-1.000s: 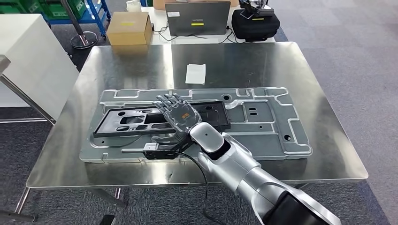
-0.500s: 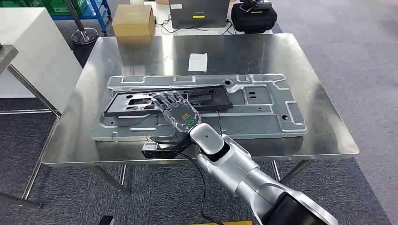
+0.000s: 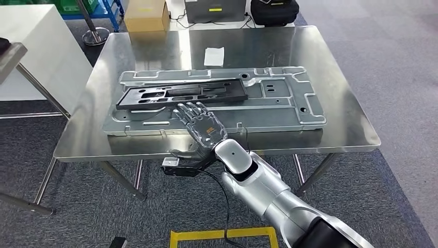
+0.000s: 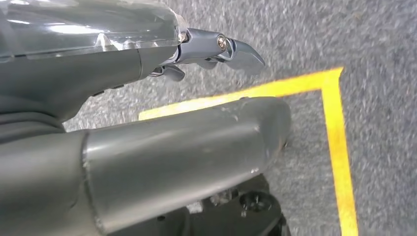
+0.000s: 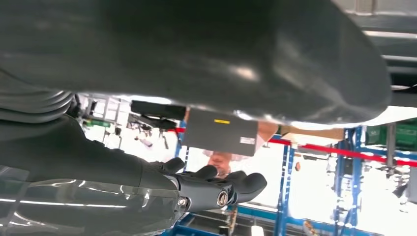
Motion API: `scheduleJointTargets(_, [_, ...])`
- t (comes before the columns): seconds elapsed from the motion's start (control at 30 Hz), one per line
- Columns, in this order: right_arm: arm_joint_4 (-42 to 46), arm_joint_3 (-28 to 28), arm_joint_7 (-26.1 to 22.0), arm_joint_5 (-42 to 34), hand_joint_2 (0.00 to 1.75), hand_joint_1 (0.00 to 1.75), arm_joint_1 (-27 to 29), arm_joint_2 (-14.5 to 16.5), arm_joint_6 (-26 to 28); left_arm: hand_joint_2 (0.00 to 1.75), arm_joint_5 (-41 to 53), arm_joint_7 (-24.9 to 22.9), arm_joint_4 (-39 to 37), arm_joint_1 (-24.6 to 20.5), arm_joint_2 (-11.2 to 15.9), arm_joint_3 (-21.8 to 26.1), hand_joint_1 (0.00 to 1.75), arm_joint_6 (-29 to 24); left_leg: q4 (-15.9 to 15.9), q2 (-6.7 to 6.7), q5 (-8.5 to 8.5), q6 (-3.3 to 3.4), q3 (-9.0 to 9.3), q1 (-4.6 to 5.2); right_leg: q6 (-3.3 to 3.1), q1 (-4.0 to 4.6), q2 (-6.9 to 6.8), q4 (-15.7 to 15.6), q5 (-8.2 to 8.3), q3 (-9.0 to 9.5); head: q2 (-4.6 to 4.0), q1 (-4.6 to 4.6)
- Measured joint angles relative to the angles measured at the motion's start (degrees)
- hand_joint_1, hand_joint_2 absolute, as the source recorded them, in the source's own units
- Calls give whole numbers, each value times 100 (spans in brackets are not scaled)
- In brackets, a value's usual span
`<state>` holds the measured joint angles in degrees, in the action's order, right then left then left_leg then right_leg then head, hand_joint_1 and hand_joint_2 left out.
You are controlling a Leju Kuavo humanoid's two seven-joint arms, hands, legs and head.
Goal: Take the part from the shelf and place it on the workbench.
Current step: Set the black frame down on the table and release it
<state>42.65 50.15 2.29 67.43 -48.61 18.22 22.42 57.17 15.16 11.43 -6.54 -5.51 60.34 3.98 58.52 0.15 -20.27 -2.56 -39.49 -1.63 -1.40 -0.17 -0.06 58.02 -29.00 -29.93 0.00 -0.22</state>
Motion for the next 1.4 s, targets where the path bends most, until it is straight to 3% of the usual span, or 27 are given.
scheduleJointTargets(0.07, [1,-4,-1,11,0,0,24,-3,51,0,3,-2,-1,17,-2,8,0,4,437,-1,-517,-22,-143,-11,-90,-5,-20,-17,143,-127,0,-30])
scheduleJointTargets(0.13, [20,-21,-3,32,0,0,108,-18,202,0,-5,-3,-2,19,-3,14,0,7,1187,-2,-1032,-37,-297,-4,-130,22,-21,-10,281,-298,0,-55])
scheduleJointTargets(0.17, [63,-34,-10,42,0,0,200,-41,333,0,-16,-3,-2,18,-3,23,0,4,1486,-3,-1105,-40,-309,0,-135,38,-23,-2,350,-391,0,-55])
scheduleJointTargets(0.2, [134,-54,-25,49,0,0,327,-79,485,0,-36,-3,-2,19,-3,39,0,2,1628,-3,-1042,-37,-244,5,-133,51,-26,12,414,-484,0,-56])
scheduleJointTargets(0.27, [384,-112,-103,35,0,0,676,-184,821,0,-95,0,-2,24,-4,91,0,-11,1337,-3,-758,-8,167,14,-112,62,-29,55,519,-659,0,-58])
scheduleJointTargets(0.3, [570,-160,-160,13,0,0,893,-248,994,0,-136,5,-1,22,-6,121,0,-25,962,-4,-723,15,487,30,-93,70,-29,83,561,-734,0,-60])
scheduleJointTargets(0.37, [1030,-278,-275,-20,0,0,1400,-405,1331,0,-208,17,0,16,-12,190,0,-67,228,-10,-858,83,996,66,-34,83,-43,120,649,-826,0,-60])
scheduleJointTargets(0.4, [1278,-338,-315,0,0,0,1661,-497,1462,0,-235,23,0,18,-16,229,0,-90,25,-13,-934,121,1105,89,2,82,-54,120,695,-842,0,-59])
scheduleJointTargets(0.47, [1731,-453,-365,103,0,0,2160,-697,1619,0,-271,31,-1,45,-38,303,0,-117,-73,-2,-887,214,1080,94,80,66,-61,112,756,-850,0,-60])
scheduleJointTargets(0.5, [1938,-514,-385,162,0,0,2386,-791,1662,0,-290,36,-1,57,-51,338,0,-125,-90,10,-828,262,1046,84,121,55,-45,156,674,-873,0,-57])
scheduleJointTargets(0.53, [2138,-583,-413,213,0,0,2603,-881,1693,0,-306,42,-2,65,-63,370,0,-132,-110,23,-758,311,999,70,158,45,-28,282,485,-918,0,-43])
scheduleJointTargets(0.63, [2762,-890,-677,288,0,0,3350,-1059,1738,0,-374,75,-2,67,-84,480,0,-165,-113,34,-551,376,769,60,242,-2,-2,1188,-359,-1121,0,3])
scheduleJointTargets(0.67, [2972,-1042,-882,203,0,0,3664,-1079,1743,0,-408,86,-2,72,-90,518,0,-179,-105,33,-484,373,675,60,262,-18,-1,1490,-461,-1144,0,7])
scheduleJointTargets(0.73, [3346,-1384,-1423,-202,0,0,4289,-1083,1750,0,-480,103,-2,85,-102,598,0,-206,-79,32,-362,347,486,59,282,-49,-1,1662,-273,-983,0,11])
scheduleJointTargets(0.8, [3636,-1717,-1847,-618,0,0,4743,-1072,1755,0,-522,116,-2,100,-118,664,0,-222,-39,32,-254,297,323,59,264,-65,-1,1100,-45,-438,0,11])
scheduleJointTargets(0.87, [3857,-1966,-1987,-770,0,0,4998,-1046,1762,0,-530,127,-2,105,-133,707,0,-226,-10,41,-159,227,242,69,220,-44,3,257,-168,182,0,3])
scheduleJointTargets(0.9, [3949,-2059,-2015,-797,0,0,5087,-1032,1765,0,-530,131,-2,101,-138,721,0,-227,-18,48,-106,187,234,72,192,-25,4,-4,-258,349,0,-3])
scheduleJointTargets(0.97, [4074,-2201,-2122,-978,0,0,5279,-1018,1768,0,-539,137,-2,99,-142,752,0,-242,-58,51,1,107,229,54,120,-5,-10,-126,-216,340,0,-9])
scheduleJointTargets(1.0, [4119,-2287,-2246,-1266,0,0,5389,-1010,1769,0,-563,139,-2,105,-143,778,0,-261,-38,45,-44,76,203,42,68,-6,-27,-140,-146,291,0,-7])
scheduleJointTargets(1.03, [4157,-2384,-2425,-1726,0,0,5519,-994,1762,0,-596,140,-2,119,-149,810,0,-286,70,38,-216,55,160,33,13,-12,-44,-157,-65,224,0,-15])
scheduleJointTargets(1.13, [4178,-2856,-3193,-3657,0,0,5976,-935,1502,0,-707,145,-2,149,-177,917,0,-370,947,28,-1139,29,-6,30,-71,10,-84,-160,162,-43,0,-55])
scheduleJointTargets(1.17, [4103,-3132,-3476,-4236,0,0,6105,-914,1246,0,-731,146,-2,151,-182,955,0,-398,1277,29,-1275,24,-15,30,-74,26,-92,-146,235,-150,0,-60])
scheduleJointTargets(1.2, [3966,-3486,-3731,-4692,0,0,6191,-878,926,0,-753,147,-2,152,-185,996,0,-429,1498,29,-1255,22,33,31,-74,38,-99,-123,306,-266,0,-61])
scheduleJointTargets(1.27, [3567,-4352,-4056,-5228,0,0,6256,-766,205,0,-784,149,-2,145,-187,1077,0,-474,1440,27,-927,47,358,41,-55,49,-99,-51,437,-505,0,-63])
scheduleJointTargets(1.3, [3338,-4802,-4123,-5353,0,0,6243,-715,-117,0,-801,150,-2,135,-189,1108,0,-492,1143,24,-835,79,647,53,-39,48,-98,-7,493,-605,0,-64])
scheduleJointTargets(1.33, [3089,-5228,-4156,-5437,0,0,6206,-681,-412,0,-815,153,1,122,-190,1134,0,-506,701,22,-872,121,988,71,-13,54,-96,36,545,-684,0,-64])
scheduleJointTargets(1.4, [2339,-6045,-4191,-5542,0,0,5993,-685,-804,0,-835,165,6,100,-197,1176,0,-526,-35,25,-1111,200,1469,112,56,53,-101,67,660,-757,0,-59])
